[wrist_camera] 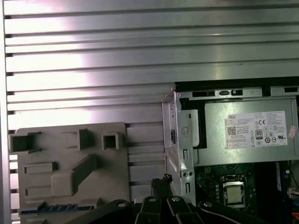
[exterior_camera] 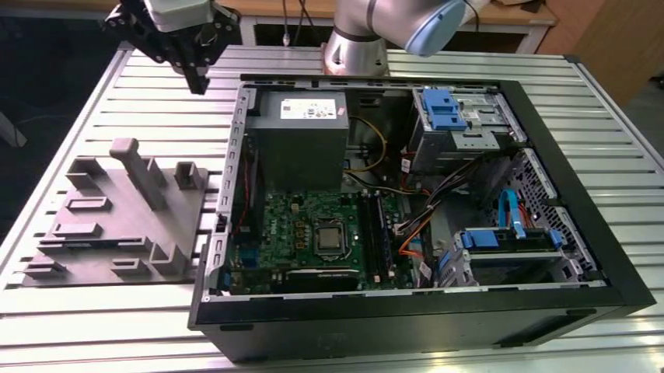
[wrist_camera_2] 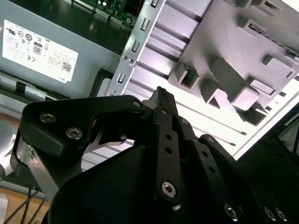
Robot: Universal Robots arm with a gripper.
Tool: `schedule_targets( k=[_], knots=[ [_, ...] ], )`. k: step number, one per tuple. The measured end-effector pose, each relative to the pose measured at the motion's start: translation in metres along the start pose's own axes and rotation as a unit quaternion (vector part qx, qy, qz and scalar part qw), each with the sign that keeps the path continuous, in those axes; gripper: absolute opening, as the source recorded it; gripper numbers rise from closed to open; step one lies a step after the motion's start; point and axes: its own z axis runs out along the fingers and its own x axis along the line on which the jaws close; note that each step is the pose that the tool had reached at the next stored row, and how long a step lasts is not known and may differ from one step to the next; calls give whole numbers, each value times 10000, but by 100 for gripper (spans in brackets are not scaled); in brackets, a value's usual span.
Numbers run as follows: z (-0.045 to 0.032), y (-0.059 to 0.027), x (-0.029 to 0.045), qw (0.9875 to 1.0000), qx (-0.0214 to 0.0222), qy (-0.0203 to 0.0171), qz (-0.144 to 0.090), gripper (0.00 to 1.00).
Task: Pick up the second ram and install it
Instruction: 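Reach for the second ram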
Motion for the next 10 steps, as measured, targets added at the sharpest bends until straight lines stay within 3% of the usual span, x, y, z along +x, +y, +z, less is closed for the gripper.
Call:
schedule_targets(
  k=[10],
  knots=[
    [46, -45, 220, 10000, 1, 1, 0, 10]
  ],
)
